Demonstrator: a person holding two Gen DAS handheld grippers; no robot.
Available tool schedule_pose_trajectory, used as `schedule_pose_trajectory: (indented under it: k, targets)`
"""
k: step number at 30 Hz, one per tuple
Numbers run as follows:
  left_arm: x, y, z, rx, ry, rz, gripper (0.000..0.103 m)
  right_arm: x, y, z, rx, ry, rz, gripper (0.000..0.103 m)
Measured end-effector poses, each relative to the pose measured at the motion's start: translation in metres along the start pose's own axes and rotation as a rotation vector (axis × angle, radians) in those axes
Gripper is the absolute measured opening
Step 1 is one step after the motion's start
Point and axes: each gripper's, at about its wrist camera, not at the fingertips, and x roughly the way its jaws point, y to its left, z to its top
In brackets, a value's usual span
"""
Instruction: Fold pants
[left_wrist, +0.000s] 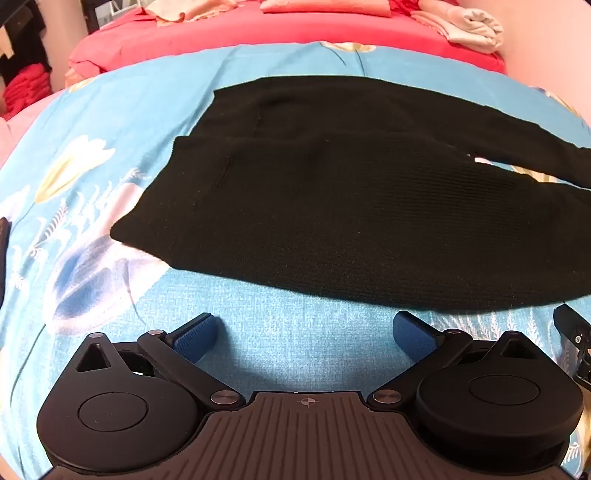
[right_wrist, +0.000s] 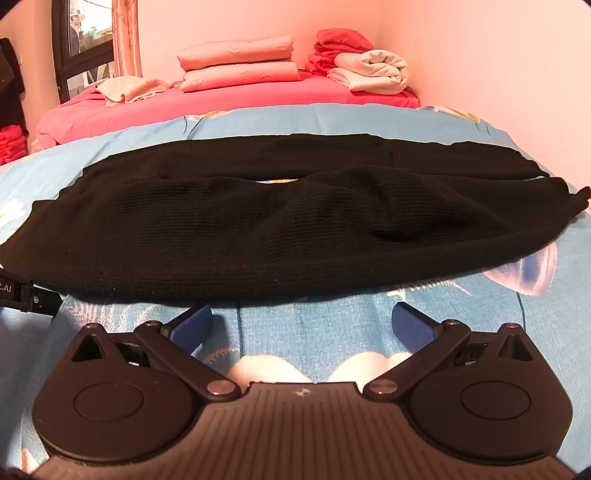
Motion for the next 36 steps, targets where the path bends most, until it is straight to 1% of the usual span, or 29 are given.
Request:
schedule_pose_trajectory:
  k: [36]
  targets:
    - [-0.0015,-0.0007,0.0002,-0.002,0.009,-0.004,0.103,-0.0033,0.0009,-0.001,-0.003,-0.012,-0.002,0.103]
